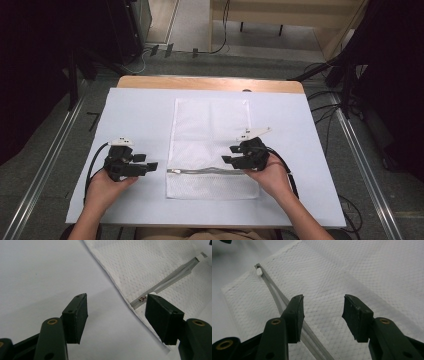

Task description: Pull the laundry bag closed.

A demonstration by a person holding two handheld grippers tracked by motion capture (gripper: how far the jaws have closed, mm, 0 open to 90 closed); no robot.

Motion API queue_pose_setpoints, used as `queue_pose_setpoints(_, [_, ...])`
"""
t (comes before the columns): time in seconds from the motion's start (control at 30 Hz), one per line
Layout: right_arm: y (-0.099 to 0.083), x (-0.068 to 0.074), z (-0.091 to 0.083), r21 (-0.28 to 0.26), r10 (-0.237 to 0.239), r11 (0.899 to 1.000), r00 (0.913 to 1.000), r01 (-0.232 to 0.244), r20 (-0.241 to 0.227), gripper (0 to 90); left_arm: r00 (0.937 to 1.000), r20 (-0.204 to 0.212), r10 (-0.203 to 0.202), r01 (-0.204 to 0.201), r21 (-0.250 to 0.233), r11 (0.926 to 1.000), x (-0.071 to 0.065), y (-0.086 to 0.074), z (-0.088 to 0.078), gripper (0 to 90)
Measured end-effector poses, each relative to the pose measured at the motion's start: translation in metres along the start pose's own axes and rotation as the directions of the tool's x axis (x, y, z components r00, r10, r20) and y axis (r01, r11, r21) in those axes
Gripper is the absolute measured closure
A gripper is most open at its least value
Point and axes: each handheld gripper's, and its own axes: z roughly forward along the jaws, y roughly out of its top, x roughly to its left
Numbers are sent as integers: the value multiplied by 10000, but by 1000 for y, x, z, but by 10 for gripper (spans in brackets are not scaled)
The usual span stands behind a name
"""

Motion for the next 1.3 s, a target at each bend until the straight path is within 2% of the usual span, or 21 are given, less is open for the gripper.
queue_pose_setpoints(0.33, [6,10,11,127,-272,9995,9987,277,-435,563,9999,81,120,-120,-32,9999,-3,-3,-3,403])
queue_pose_setpoints(0.57, [12,21,21,60,-420,9991,9959,426,-796,630,9998,59,193,-193,18,9998,-2,-3,-2,391])
queue_pose_setpoints(0.7, [15,25,24,102,-347,9993,9949,358,-947,646,9997,45,236,-236,2,9997,-2,-3,-2,391])
queue_pose_setpoints(0.8, [21,31,29,136,-438,9989,9919,457,-1193,698,9997,31,237,-237,-43,9997,-1,-4,-3,391])
queue_pose_setpoints(0.97, [29,38,33,34,-568,9983,9903,577,-1264,691,9996,54,289,-289,-63,9996,-2,-4,-3,390])
queue_pose_setpoints(1.3, [37,50,47,226,-812,9961,9857,855,-1478,706,9993,32,364,-364,16,9993,-2,-3,-1,388])
